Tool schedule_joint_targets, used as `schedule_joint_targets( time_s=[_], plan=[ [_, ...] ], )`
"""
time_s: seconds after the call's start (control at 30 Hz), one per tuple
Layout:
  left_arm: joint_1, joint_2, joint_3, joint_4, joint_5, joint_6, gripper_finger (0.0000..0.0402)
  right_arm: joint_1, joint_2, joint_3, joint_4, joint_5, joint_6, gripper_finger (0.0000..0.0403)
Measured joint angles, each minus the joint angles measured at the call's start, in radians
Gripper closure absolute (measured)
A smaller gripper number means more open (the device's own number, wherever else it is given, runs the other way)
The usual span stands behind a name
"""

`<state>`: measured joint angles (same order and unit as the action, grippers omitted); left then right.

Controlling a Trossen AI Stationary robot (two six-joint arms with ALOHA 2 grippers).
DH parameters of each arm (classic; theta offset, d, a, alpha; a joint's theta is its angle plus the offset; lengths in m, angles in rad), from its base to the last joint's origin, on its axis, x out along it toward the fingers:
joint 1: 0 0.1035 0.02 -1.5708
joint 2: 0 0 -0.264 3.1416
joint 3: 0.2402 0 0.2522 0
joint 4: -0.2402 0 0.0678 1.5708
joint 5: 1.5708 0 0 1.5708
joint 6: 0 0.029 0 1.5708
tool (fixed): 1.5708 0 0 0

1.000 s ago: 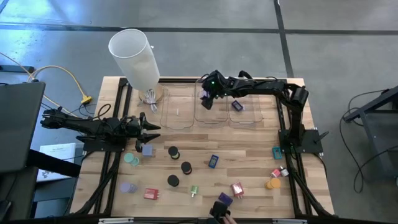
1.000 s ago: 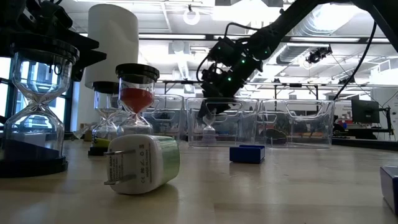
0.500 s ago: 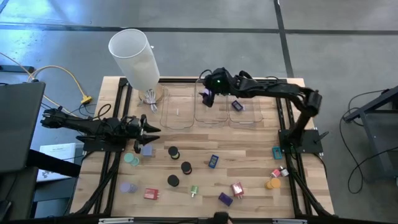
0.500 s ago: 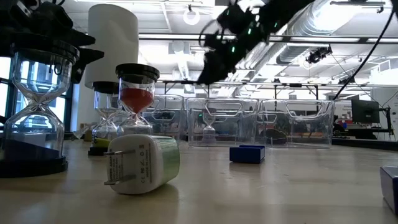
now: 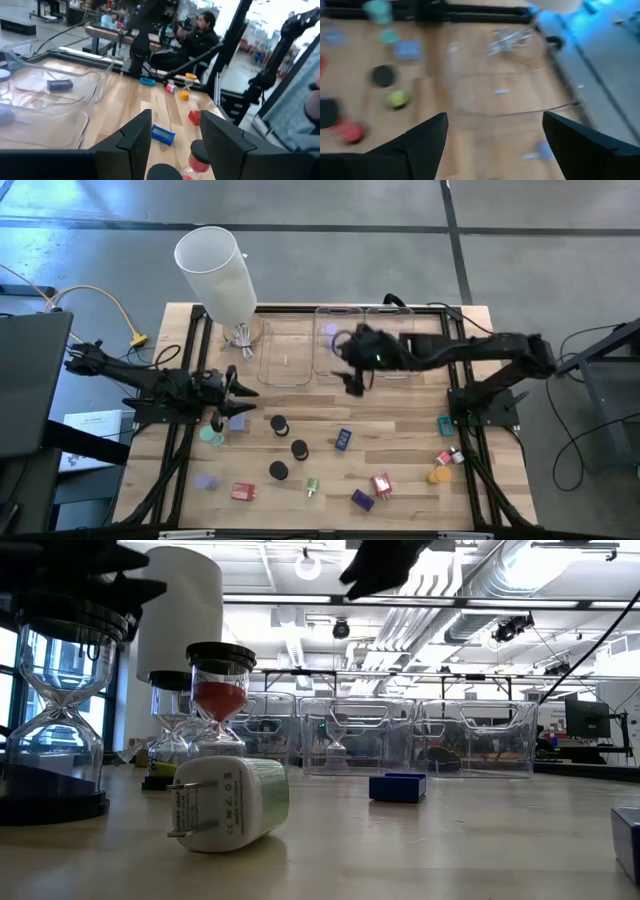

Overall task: Pick & Place Office items
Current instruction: Put the left red charger adapter into the left transparent bin

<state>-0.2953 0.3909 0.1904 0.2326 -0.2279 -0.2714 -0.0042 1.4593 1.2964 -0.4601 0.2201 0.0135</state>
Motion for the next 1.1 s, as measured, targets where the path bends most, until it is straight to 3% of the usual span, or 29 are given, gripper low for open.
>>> schedule_joint_targets(
  time_s=[0.33, 0.47, 0.63, 0.8, 0.97, 1.1],
  plan=[
    [-0.012, 0.123, 0.092, 0.0, 0.016, 0.022, 0.0231, 0.277, 0.0, 0.0, -0.061, 0.306, 0.172, 0.0089],
    [-0.021, 0.16, 0.109, -0.001, 0.016, 0.023, 0.0193, 0.381, 0.0, -0.003, -0.099, 0.437, 0.266, 0.0089],
    [-0.023, 0.188, 0.152, -0.001, 0.026, -0.015, 0.0123, 0.482, 0.005, -0.05, -0.097, 0.53, 0.415, 0.0089],
    [-0.023, 0.182, 0.188, 0.002, 0.151, -0.047, 0.0093, 0.554, 0.005, -0.121, -0.088, 0.598, 0.612, 0.0089],
    [-0.024, 0.198, 0.263, -0.168, 0.155, -0.101, 0.0091, 0.588, 0.005, -0.176, -0.088, 0.712, 0.772, 0.0089],
    [-0.045, 0.262, 0.383, -0.36, 0.139, -0.094, 0.0091, 0.596, 0.005, -0.184, -0.085, 0.717, 0.814, 0.0089]
  ],
)
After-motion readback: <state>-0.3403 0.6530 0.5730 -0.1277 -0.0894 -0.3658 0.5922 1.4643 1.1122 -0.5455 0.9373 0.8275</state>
